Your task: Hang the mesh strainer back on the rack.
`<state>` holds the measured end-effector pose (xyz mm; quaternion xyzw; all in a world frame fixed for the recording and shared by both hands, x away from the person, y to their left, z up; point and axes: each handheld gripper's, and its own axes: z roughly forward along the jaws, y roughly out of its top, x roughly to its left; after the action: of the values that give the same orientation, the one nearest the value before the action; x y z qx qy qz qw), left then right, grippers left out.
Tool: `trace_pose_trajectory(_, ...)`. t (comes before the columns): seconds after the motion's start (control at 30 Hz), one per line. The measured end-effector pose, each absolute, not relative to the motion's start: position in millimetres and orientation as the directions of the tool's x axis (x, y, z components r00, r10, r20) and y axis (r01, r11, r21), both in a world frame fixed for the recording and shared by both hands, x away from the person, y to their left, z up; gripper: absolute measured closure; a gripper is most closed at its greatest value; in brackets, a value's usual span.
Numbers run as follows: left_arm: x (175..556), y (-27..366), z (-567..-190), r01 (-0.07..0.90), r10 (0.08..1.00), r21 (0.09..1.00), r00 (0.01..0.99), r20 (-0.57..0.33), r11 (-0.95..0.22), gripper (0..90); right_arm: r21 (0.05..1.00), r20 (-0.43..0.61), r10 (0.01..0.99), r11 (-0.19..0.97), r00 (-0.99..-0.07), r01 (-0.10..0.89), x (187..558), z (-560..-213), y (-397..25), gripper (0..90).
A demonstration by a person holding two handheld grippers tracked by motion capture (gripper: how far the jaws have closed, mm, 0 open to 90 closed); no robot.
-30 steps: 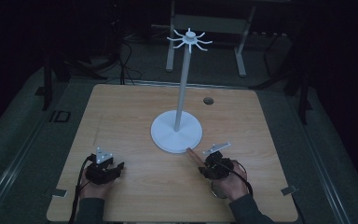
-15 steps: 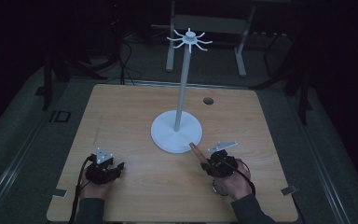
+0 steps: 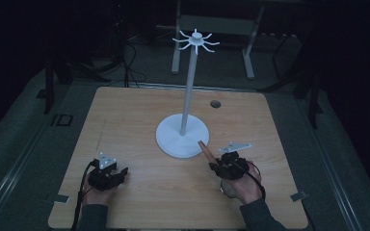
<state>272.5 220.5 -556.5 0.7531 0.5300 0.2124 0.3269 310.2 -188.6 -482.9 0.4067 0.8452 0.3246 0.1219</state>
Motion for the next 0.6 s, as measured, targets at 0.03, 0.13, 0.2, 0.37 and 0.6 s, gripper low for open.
trace_pose_trajectory(0.03,272,221,-557,0.66,0.937,0.716,0.349,-0.025,-0.227,48.0,0.651,0.059,0.768,0.455,-0.638,0.608,310,-482,-189,67.9)
trace_pose_trajectory(0.13,272,222,-557,0.66,0.938,0.717,0.346,-0.025,-0.225,48.0,0.659,0.06,0.769,0.448,-0.637,0.604,311,-480,-188,67.9)
trace_pose_trajectory(0.2,272,221,-557,0.658,0.938,0.72,0.345,-0.029,-0.22,48.0,0.665,0.061,0.77,0.443,-0.635,0.601,311,-479,-188,67.9)
trace_pose_trajectory(0.37,272,221,-557,0.659,0.937,0.718,0.349,-0.027,-0.224,48.0,0.679,0.056,0.771,0.437,-0.635,0.59,312,-474,-186,67.9)
trace_pose_trajectory(0.6,272,222,-556,0.658,0.938,0.72,0.346,-0.029,-0.22,48.0,0.689,0.057,0.777,0.424,-0.627,0.588,314,-470,-187,67.9)
